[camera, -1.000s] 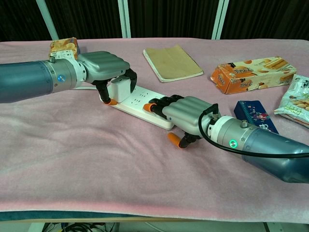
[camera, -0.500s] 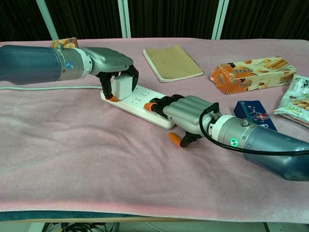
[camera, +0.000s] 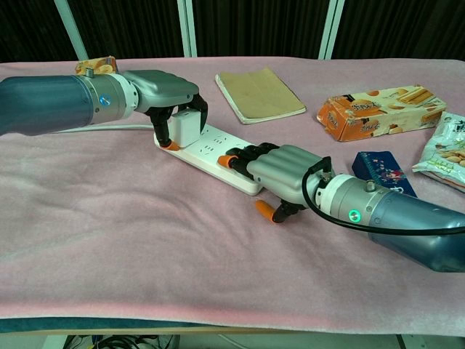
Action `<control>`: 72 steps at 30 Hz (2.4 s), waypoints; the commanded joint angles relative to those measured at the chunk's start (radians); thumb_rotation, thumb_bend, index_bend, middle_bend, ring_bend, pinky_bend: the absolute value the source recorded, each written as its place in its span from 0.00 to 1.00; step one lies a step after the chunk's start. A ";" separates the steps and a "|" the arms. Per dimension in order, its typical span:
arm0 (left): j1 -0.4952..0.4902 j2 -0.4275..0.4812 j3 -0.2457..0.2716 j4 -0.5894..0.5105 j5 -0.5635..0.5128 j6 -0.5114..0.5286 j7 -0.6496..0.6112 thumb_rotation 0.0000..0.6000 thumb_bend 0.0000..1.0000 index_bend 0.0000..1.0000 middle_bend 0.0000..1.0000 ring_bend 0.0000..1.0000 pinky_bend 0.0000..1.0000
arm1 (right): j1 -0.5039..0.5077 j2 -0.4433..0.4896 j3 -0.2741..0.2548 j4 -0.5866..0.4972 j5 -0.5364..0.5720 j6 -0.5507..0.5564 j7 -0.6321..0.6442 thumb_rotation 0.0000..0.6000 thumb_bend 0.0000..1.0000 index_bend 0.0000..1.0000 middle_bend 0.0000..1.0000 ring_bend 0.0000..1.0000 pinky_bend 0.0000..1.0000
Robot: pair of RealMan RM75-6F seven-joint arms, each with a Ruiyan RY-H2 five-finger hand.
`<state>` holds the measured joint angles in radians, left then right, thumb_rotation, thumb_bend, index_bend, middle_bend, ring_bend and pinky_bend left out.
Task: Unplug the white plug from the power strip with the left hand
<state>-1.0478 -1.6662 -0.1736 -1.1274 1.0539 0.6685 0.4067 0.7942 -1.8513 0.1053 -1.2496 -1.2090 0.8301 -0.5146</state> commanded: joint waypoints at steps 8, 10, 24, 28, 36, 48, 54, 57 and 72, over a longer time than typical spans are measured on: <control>0.025 0.000 0.016 0.025 0.115 0.049 -0.118 1.00 0.67 0.78 0.76 0.40 0.45 | 0.014 0.018 -0.002 -0.014 0.025 -0.039 -0.004 1.00 0.55 0.00 0.09 0.09 0.06; 0.029 0.001 0.018 0.026 0.134 0.059 -0.141 1.00 0.67 0.78 0.76 0.40 0.46 | 0.019 0.024 -0.003 -0.019 0.038 -0.054 -0.010 1.00 0.56 0.00 0.10 0.11 0.06; 0.062 0.065 -0.003 -0.046 0.256 0.174 -0.314 1.00 0.67 0.77 0.76 0.40 0.47 | 0.021 0.034 0.011 -0.048 0.038 -0.007 -0.010 1.00 0.55 0.00 0.08 0.06 0.07; 0.075 0.149 0.010 -0.129 0.269 0.180 -0.268 1.00 0.67 0.76 0.76 0.40 0.47 | 0.014 0.025 0.028 -0.047 0.008 0.044 0.018 1.00 0.52 0.00 0.03 0.00 0.06; 0.165 0.295 0.090 -0.278 0.277 0.211 -0.216 1.00 0.67 0.75 0.75 0.40 0.47 | -0.008 0.087 0.108 -0.109 -0.069 0.185 0.121 1.00 0.49 0.00 0.00 0.00 0.06; 0.338 0.396 0.251 -0.267 0.377 0.322 -0.245 1.00 0.65 0.72 0.73 0.39 0.46 | -0.118 0.389 0.119 -0.217 -0.017 0.237 0.125 1.00 0.45 0.00 0.00 0.00 0.06; 0.426 0.386 0.285 -0.222 0.386 0.371 -0.421 1.00 0.62 0.69 0.70 0.37 0.45 | -0.186 0.479 0.073 -0.208 -0.024 0.261 0.169 1.00 0.45 0.00 0.00 0.00 0.06; 0.447 0.391 0.298 -0.192 0.385 0.353 -0.518 1.00 0.51 0.57 0.58 0.30 0.40 | -0.214 0.500 0.054 -0.190 -0.032 0.271 0.205 1.00 0.43 0.00 0.00 0.00 0.06; 0.453 0.419 0.267 -0.240 0.326 0.286 -0.448 1.00 0.01 0.15 0.05 0.00 0.01 | -0.296 0.555 0.015 -0.129 -0.046 0.315 0.283 1.00 0.21 0.00 0.00 0.00 0.04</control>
<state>-0.5992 -1.2605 0.1089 -1.3290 1.3999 0.9517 -0.0648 0.5080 -1.3069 0.1204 -1.3817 -1.2574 1.1350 -0.2430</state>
